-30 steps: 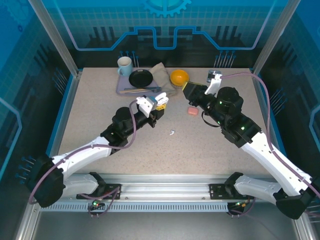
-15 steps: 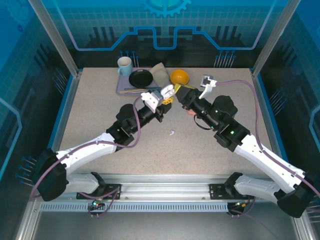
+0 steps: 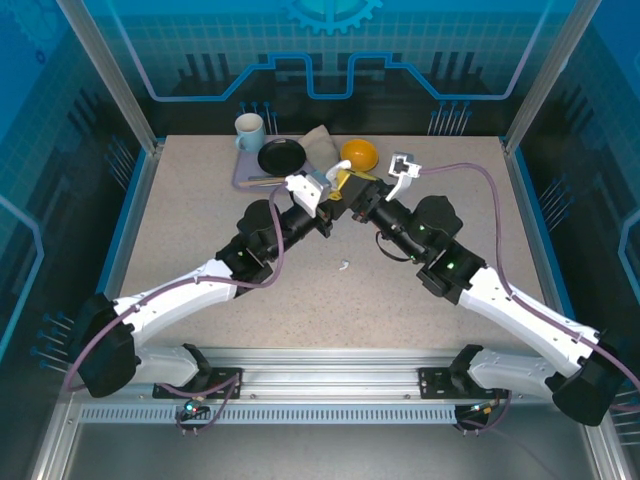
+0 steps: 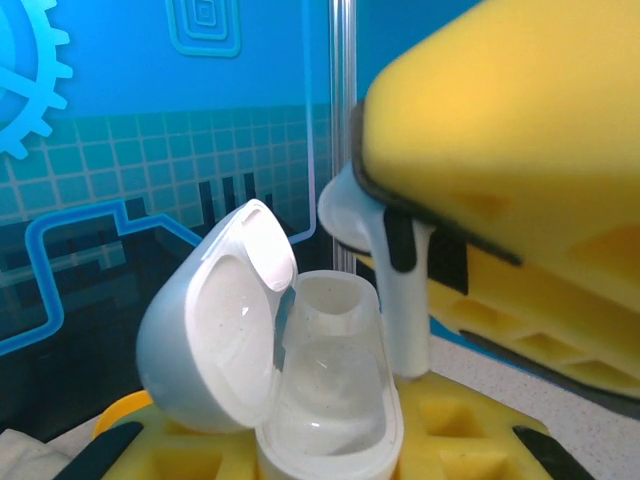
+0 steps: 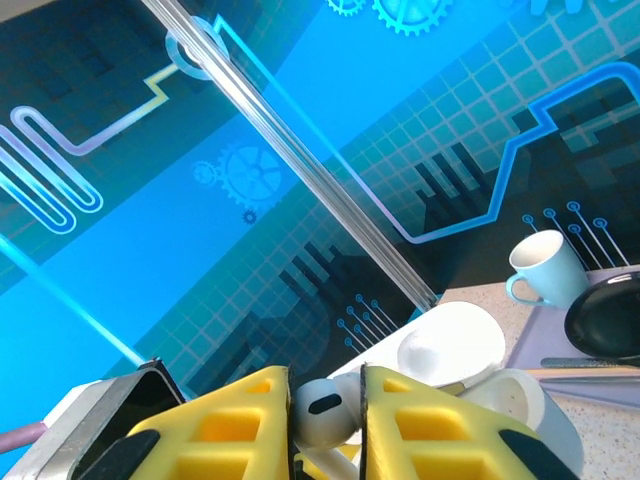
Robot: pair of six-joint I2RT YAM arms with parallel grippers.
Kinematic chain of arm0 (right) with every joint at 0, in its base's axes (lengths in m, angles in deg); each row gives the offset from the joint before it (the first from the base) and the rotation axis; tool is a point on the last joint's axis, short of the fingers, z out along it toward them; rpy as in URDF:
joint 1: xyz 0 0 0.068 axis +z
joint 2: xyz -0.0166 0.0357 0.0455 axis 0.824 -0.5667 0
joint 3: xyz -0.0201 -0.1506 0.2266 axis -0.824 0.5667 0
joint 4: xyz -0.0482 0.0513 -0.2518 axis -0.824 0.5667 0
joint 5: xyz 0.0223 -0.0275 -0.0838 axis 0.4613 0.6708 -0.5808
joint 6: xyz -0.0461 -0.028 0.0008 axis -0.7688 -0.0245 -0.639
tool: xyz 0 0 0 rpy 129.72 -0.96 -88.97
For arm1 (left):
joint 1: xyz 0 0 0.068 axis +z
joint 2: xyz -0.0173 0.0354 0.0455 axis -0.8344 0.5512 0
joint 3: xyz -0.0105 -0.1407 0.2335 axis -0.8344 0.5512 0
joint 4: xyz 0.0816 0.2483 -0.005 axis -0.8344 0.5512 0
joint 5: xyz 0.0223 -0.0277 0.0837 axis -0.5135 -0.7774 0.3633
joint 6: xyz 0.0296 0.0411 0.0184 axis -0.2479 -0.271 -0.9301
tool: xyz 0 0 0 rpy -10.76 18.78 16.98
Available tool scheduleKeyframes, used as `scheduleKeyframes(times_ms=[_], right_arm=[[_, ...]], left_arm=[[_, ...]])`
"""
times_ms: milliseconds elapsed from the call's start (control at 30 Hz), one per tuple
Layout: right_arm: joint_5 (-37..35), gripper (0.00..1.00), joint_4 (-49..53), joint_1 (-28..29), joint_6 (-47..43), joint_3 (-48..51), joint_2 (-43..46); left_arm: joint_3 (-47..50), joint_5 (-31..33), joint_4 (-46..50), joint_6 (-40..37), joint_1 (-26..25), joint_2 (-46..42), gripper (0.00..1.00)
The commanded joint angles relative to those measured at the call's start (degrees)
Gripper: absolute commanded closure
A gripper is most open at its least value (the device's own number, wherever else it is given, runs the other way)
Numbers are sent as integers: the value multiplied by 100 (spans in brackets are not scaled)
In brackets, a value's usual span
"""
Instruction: Insert wireless bluetooth earbuds into charging case
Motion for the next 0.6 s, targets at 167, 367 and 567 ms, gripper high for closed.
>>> scheduleKeyframes(times_ms=[167,367,567], right_arm=[[-213,80,-441,95,-121,60,-111],[-230,80,-393,89,-156,61,-142],[-283,81,-355,88,-173,106,-142]], left_arm=[[-315,4,353,426,-38,25,100],[-335,-36,366,516,-49,25,100],[-350,-82,375,589,-43,8,100]])
